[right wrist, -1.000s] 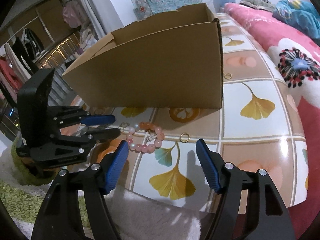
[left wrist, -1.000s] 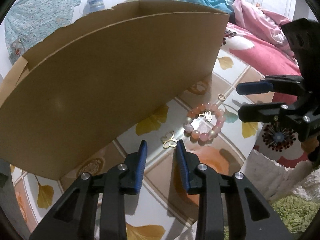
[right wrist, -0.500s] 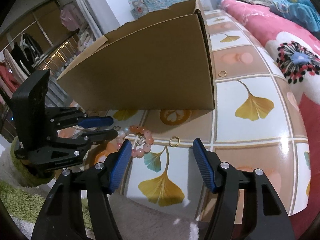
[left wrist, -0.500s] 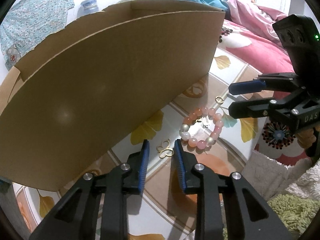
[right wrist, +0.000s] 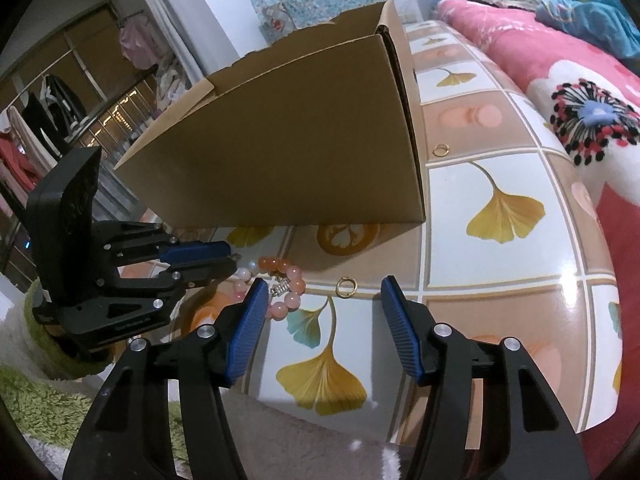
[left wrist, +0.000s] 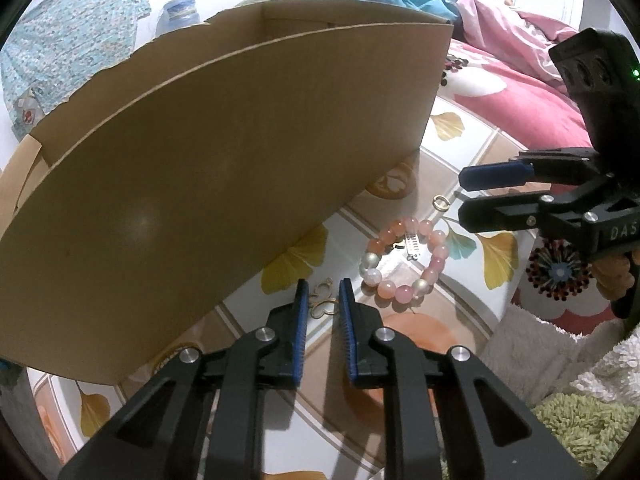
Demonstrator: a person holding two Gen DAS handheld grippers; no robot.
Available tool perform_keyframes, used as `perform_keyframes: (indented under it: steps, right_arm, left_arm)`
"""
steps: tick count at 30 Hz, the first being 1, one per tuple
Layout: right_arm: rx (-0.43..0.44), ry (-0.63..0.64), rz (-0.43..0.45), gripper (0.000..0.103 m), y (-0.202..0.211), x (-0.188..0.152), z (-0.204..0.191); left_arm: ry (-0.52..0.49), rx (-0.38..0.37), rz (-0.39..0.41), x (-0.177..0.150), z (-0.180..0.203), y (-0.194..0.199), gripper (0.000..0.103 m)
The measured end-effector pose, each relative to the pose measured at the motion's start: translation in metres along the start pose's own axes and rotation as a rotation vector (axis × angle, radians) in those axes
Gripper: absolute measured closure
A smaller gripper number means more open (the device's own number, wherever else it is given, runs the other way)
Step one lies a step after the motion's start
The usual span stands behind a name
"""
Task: Organize jewelry
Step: 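Grasp the gold ring with the right tool while the left tool grasps the gold charm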
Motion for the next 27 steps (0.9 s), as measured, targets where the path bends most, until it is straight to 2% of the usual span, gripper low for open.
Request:
perform_keyframes:
  steps: [12, 15, 20, 27]
  right_arm:
    - [-0.011, 0.006, 0.006, 0.048, 0.005, 0.0, 0.0]
    - [-0.026, 0.014, 0.009, 0.052, 0.008, 0.0, 0.0]
    - [-0.085, 0.054, 0.003, 0.065, 0.007, 0.002, 0.007]
    - [-0.144, 0.141, -0.023, 0.077, -0.005, 0.001, 0.004]
  left_arm:
    - [0.045, -0.005, 0.022, 0.001, -0.005, 0.009, 0.088]
    - [0.063, 0.005, 0.035, 0.002, -0.009, 0.015, 0.088]
    - [0.095, 0.018, 0.05, 0.001, -0.016, 0.022, 0.088]
    - [0.115, 0.02, 0.051, -0.002, -0.02, 0.023, 0.088]
Point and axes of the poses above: each gripper's, at about its wrist camera, not at the fingertips, and y roughly against the way its jaws point, z to its right, x to its top, the point moved 8 cm from there along -y, roughly the way its jaws point, and after that the axes turned 1 degree about z, right-handed, at the moved point
